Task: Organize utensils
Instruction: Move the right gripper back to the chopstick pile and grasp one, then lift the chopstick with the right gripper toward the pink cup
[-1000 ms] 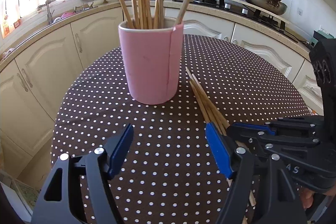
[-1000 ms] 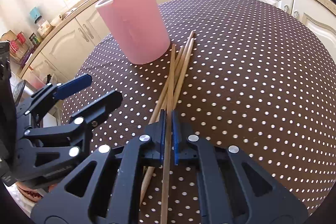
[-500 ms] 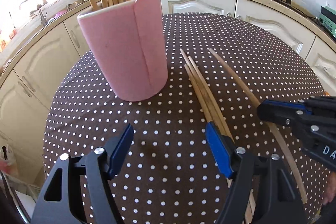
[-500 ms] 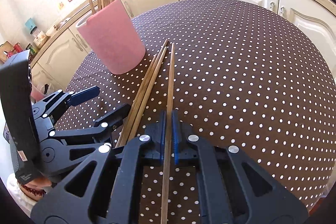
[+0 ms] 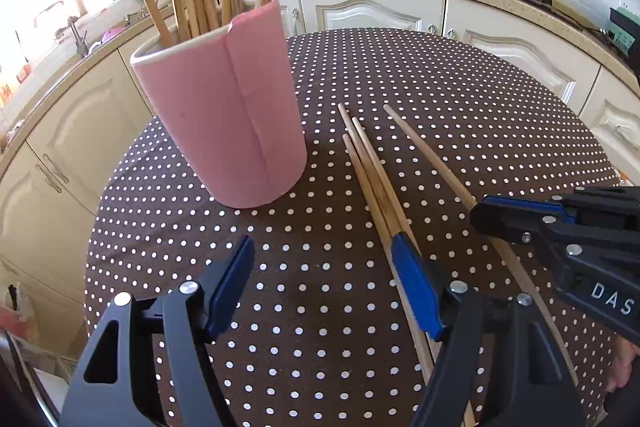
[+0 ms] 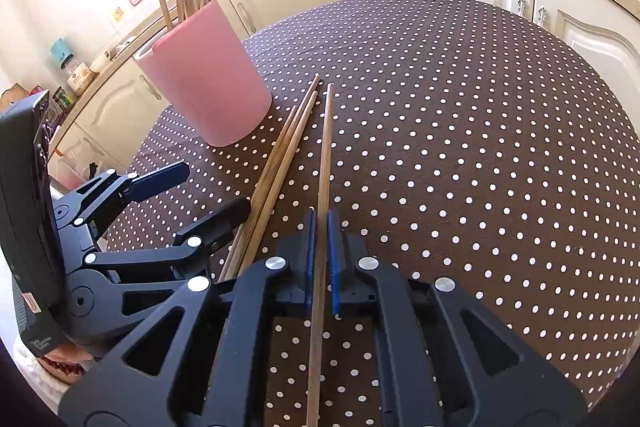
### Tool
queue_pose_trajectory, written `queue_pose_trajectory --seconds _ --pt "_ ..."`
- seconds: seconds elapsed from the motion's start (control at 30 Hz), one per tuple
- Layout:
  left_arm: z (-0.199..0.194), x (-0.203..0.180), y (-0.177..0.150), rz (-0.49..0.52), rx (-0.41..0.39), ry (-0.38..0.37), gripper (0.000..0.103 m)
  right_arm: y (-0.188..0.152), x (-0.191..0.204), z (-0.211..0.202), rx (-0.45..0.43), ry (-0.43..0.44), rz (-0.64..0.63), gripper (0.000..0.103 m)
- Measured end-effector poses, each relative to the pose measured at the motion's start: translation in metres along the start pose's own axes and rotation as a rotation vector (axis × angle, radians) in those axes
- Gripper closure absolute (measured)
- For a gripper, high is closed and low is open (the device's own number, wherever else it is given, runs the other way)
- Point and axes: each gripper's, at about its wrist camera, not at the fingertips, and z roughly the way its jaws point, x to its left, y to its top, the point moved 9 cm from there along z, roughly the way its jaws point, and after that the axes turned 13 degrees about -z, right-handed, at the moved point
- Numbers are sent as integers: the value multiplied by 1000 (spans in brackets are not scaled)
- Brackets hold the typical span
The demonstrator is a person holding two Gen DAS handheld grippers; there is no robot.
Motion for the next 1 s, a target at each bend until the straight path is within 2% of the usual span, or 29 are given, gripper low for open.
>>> queue_pose_trajectory --seconds 0.13,0.17,0.3,0.33,0.4,0.47,0.5,0.6,0.73,0.9,1.0 --pt "4 -8 5 -6 26 7 33 3 -4 1 4 0 -3 96" --pt "9 -10 4 1 53 21 33 3 -3 1 7 2 -4 96" --pt "8 -15 8 3 60 30 34 4 -2 6 42 -6 -27 96" --pt "9 -16 8 -12 74 3 38 4 -3 8 52 -11 -32 96" --pt "8 -19 9 -51 103 -59 63 4 -2 11 68 -8 -38 96" --pt "7 -24 11 -35 102 -67 81 3 -2 13 73 -6 -46 96" --pt "8 -25 11 -31 100 -61 94 4 -1 14 72 -2 -43 96" --pt "7 -29 13 -32 97 -72 96 4 -2 14 60 9 -22 97" --pt "5 -24 14 -68 87 -124 97 4 -5 5 21 17 -5 97" --pt "-28 -24 19 -93 -14 -223 97 13 -1 -23 -74 26 0 97" --pt "-61 -30 29 -77 -118 -298 97 23 4 -42 -140 30 -1 97"
